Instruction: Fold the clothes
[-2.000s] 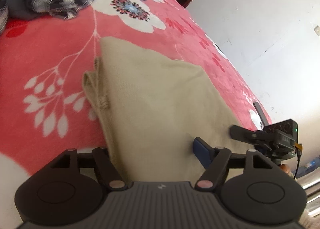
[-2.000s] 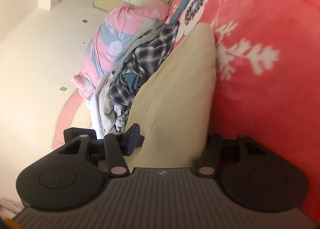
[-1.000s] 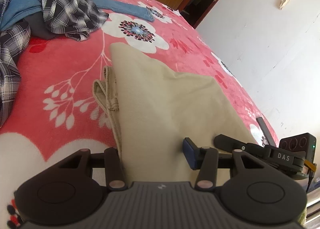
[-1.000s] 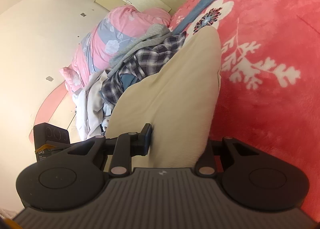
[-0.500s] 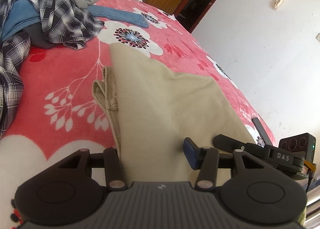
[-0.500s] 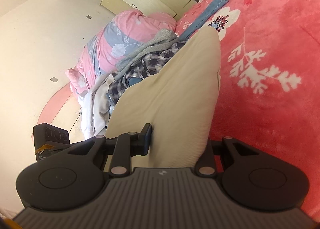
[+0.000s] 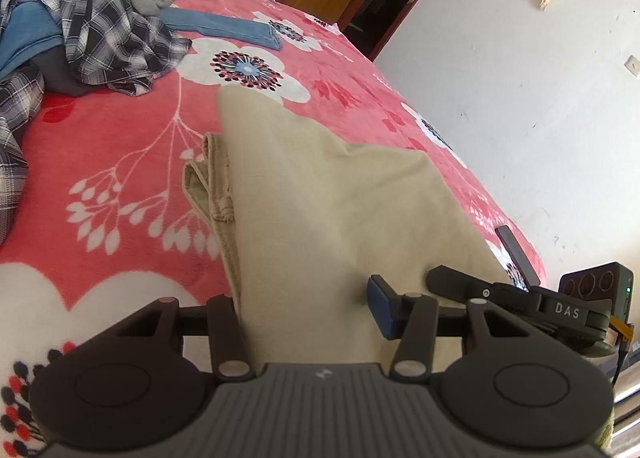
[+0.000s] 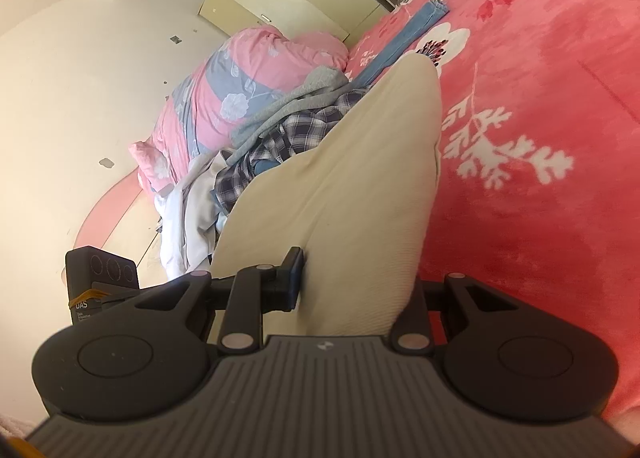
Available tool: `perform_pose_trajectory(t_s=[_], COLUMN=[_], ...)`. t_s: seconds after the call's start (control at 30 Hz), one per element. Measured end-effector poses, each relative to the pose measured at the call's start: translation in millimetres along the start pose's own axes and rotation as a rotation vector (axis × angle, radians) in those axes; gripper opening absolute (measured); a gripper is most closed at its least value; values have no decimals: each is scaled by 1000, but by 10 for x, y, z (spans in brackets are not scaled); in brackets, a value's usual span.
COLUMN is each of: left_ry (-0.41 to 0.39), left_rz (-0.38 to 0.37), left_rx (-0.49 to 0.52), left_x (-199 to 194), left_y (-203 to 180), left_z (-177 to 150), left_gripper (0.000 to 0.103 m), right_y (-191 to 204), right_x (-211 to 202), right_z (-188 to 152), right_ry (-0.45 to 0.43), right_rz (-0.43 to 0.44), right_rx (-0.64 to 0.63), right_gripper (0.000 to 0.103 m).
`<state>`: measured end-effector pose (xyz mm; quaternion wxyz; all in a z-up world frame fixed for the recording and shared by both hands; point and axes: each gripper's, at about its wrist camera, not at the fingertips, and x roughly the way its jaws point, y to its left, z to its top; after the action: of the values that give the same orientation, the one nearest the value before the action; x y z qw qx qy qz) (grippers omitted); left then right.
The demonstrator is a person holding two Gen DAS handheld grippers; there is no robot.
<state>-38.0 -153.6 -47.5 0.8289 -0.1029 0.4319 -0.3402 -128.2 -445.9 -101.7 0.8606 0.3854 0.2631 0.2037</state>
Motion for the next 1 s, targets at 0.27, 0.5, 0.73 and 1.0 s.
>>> perform_pose_trajectory(t_s=[0.27,0.5,0.73,1.0], left_ry=[3,14,43,79], left_rz=[6,14,0,-60], left_rx=[21,32,41,75], left_x=[52,140,358,778], left_y=[-189,-358,-533,-845], left_z=[-26,-69,-86,118], left_gripper=[51,51,51,51], right_y=[-70,-180,-315,-494], right_x=[-139,-267,-424,-644], right_z=[37,67,110,409], right_ry=[-3,-5,-3,-3], right_rz=[8,12,-14,-76], right_rx=[-4,-2,2,-37], right_gripper=[26,26,26,26])
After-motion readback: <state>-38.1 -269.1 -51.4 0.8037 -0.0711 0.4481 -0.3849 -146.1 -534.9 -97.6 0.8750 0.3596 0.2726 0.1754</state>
